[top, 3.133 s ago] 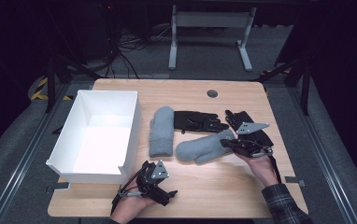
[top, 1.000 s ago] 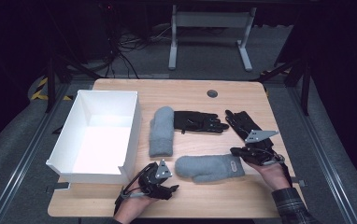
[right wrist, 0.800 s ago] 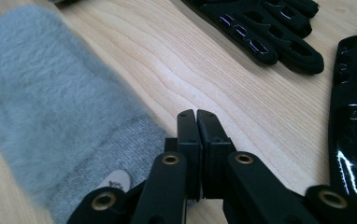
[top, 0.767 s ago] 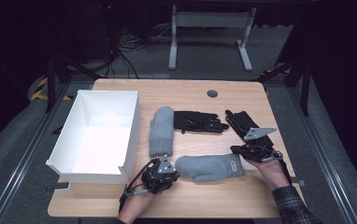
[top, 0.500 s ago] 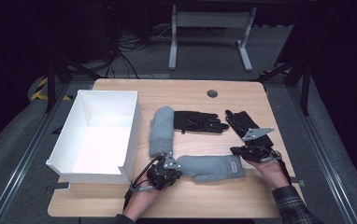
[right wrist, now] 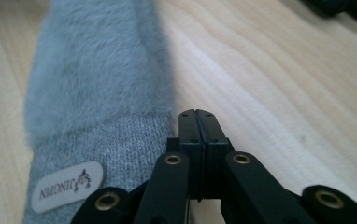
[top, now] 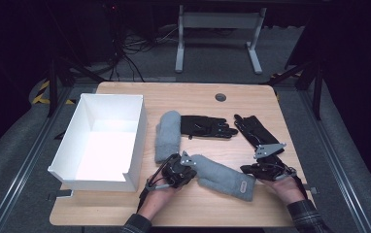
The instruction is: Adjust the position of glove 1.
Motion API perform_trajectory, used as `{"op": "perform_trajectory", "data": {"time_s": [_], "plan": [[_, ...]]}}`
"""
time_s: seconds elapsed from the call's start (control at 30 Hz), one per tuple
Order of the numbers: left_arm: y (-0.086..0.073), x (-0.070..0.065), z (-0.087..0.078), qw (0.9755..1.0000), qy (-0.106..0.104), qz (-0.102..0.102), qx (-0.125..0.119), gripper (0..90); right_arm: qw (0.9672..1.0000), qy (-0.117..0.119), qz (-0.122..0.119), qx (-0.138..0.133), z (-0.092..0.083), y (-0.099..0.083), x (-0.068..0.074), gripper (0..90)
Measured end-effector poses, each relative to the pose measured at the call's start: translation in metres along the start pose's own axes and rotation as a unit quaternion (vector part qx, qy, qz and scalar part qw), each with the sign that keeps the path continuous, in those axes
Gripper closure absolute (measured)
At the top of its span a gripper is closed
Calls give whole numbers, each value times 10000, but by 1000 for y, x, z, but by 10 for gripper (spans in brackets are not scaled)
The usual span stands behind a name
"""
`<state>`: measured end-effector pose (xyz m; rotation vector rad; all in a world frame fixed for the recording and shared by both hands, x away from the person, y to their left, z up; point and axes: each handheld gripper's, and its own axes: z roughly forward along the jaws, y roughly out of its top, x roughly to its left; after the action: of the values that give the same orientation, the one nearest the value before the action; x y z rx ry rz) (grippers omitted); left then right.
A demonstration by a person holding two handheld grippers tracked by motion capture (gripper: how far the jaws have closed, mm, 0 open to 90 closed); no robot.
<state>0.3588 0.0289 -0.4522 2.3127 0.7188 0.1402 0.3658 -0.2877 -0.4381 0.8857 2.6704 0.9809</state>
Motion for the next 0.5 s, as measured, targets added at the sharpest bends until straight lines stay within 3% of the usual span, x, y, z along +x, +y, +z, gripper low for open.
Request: {"op": "perform_trajectory", "data": {"time_s": [0.23, 0.5], "plan": [[12, 7, 4, 9999, -128, -73, -72, 900, 9992, 363, -137, 100, 4, -6, 15, 900], [28, 11, 17, 9997, -196, -79, -143, 900, 9966, 709, -394, 120, 12, -1, 34, 900]]}}
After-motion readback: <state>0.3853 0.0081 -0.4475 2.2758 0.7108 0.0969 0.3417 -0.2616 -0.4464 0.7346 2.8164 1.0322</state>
